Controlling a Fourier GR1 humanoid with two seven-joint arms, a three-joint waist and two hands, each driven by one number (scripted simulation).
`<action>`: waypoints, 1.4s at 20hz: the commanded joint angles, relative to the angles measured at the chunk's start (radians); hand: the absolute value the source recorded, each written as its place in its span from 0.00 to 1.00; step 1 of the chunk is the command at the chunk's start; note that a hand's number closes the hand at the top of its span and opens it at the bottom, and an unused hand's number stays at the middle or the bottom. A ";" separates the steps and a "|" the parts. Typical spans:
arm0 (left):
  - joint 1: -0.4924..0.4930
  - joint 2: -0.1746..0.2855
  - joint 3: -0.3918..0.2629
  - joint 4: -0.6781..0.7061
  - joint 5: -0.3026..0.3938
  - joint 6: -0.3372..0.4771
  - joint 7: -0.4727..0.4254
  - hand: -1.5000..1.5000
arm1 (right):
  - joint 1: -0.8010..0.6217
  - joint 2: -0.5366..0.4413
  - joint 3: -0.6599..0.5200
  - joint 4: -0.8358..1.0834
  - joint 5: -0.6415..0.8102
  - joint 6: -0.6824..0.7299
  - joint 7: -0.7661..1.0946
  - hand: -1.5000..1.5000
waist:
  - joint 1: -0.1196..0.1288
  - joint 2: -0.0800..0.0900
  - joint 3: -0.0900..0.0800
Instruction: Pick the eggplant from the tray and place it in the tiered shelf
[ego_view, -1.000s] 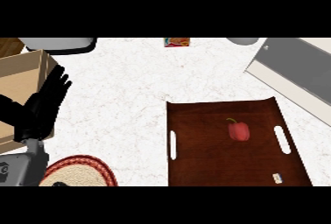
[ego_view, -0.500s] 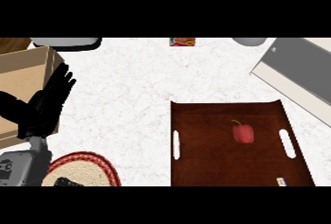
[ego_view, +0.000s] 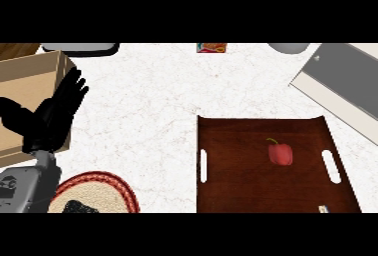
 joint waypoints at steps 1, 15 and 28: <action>0.016 -0.004 0.008 0.050 -0.017 -0.019 -0.071 0.50 | -0.081 -0.088 -0.094 0.219 -0.063 0.071 -0.032 1.00 | 0.000 0.001 0.001; -0.033 -0.048 -0.015 -0.005 -0.040 0.008 0.015 0.50 | -0.350 -0.204 0.000 0.980 0.179 0.070 -0.489 1.00 | 0.018 0.005 0.003; 0.033 -0.049 0.020 0.005 -0.036 -0.043 -0.033 0.50 | -0.540 -0.279 0.082 1.413 0.315 0.020 -0.787 1.00 | 0.009 0.002 0.002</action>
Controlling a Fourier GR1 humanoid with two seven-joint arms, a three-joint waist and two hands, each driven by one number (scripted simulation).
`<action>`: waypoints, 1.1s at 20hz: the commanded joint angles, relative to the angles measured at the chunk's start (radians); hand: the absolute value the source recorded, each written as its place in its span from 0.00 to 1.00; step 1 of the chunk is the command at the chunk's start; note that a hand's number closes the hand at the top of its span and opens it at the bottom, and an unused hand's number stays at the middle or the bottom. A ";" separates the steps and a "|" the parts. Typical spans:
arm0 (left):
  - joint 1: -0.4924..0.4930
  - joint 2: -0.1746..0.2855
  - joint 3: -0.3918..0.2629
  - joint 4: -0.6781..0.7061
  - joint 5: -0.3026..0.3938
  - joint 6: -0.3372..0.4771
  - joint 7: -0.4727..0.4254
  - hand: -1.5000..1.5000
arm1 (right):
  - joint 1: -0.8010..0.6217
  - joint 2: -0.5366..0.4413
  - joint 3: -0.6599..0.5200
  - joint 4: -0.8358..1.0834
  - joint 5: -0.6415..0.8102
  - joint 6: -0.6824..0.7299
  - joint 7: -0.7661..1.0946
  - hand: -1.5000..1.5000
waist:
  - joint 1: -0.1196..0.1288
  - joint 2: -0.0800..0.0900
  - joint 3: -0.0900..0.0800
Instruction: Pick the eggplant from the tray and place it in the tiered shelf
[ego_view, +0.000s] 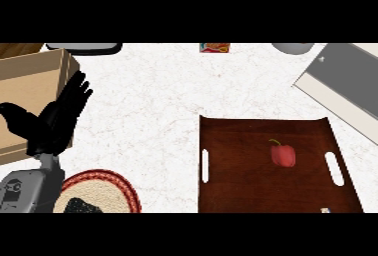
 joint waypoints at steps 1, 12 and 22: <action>-0.041 -0.021 0.005 0.040 -0.014 0.018 -0.008 0.50 | -0.032 0.022 0.034 0.107 0.045 -0.040 -0.098 1.00 | -0.006 0.000 0.000; -0.053 -0.017 -0.019 0.038 -0.032 0.000 0.003 0.50 | -0.245 -0.031 -0.060 0.425 0.040 -0.203 -0.154 0.00 | 0.016 0.010 0.003; 0.001 -0.054 -0.038 -0.027 -0.042 0.024 -0.002 0.50 | -0.289 -0.220 -0.049 0.580 0.036 0.160 -0.075 0.00 | 0.030 0.012 0.004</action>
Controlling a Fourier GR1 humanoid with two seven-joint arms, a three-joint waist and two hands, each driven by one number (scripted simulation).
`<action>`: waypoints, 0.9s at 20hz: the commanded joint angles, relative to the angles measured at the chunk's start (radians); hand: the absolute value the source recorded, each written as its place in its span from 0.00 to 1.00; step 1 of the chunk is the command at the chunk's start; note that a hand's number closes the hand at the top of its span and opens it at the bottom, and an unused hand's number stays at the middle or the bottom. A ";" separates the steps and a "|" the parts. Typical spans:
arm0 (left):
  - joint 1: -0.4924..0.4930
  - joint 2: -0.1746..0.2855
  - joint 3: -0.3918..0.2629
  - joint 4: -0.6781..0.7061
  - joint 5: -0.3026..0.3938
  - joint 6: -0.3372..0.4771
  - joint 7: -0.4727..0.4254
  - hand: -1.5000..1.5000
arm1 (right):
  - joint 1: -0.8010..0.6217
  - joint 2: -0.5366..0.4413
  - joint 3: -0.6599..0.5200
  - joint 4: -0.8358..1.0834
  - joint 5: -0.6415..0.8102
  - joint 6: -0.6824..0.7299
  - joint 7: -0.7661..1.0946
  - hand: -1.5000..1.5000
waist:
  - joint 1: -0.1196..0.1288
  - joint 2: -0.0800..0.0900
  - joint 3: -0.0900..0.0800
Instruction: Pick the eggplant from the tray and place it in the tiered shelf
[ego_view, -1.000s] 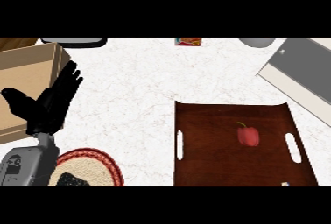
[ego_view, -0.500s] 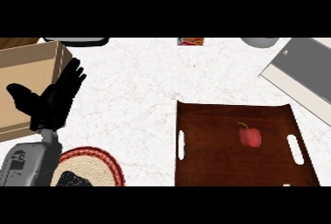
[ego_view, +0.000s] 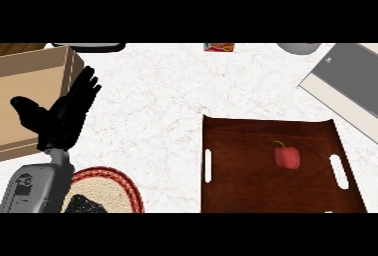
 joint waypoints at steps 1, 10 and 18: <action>0.008 0.012 0.006 -0.027 0.017 -0.017 0.019 0.50 | 0.017 -0.100 0.003 0.071 -0.001 0.193 0.026 0.00 | 0.001 0.001 0.002; 0.010 0.025 0.045 0.003 0.020 -0.005 0.000 0.50 | 0.098 -0.201 -0.061 0.118 -0.058 0.339 -0.047 0.00 | -0.027 0.002 0.009; 0.044 0.016 0.047 -0.003 0.027 -0.006 -0.007 0.50 | 0.170 -0.198 -0.053 0.022 -0.075 0.426 -0.156 0.00 | -0.048 -0.008 0.012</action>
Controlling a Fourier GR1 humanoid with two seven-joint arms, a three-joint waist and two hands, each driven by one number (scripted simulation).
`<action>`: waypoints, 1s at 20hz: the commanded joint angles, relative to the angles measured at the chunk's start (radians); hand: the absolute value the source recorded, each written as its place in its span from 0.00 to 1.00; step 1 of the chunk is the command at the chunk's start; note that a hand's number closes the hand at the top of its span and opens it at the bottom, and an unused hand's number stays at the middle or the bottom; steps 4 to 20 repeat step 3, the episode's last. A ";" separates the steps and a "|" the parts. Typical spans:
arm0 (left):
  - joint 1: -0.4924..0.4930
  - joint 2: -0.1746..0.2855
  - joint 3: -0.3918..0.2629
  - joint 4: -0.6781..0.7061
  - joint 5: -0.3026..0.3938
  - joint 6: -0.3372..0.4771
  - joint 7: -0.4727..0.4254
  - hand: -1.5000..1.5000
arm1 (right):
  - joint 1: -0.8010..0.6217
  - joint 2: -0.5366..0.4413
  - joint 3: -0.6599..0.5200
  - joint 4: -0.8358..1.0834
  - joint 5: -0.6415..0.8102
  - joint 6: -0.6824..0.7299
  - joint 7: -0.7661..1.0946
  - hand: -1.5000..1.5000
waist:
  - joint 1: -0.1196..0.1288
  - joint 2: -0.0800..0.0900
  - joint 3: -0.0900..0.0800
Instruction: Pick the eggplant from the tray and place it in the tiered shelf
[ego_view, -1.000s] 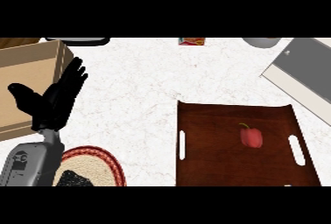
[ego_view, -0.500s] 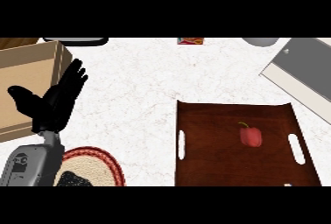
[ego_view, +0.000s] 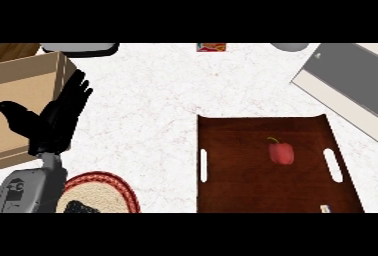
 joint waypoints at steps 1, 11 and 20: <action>0.014 0.013 0.024 0.010 0.011 -0.007 -0.015 0.50 | 0.067 0.006 0.002 -0.031 -0.003 0.149 -0.203 0.00 | -0.014 -0.001 0.002; 0.013 0.017 0.020 0.001 0.012 -0.012 0.001 0.50 | 0.099 0.015 0.015 -0.057 0.001 0.151 -0.237 0.00 | -0.022 -0.005 0.003; 0.013 0.017 0.020 0.001 0.012 -0.012 0.001 0.50 | 0.099 0.015 0.015 -0.057 0.001 0.151 -0.237 0.00 | -0.022 -0.005 0.003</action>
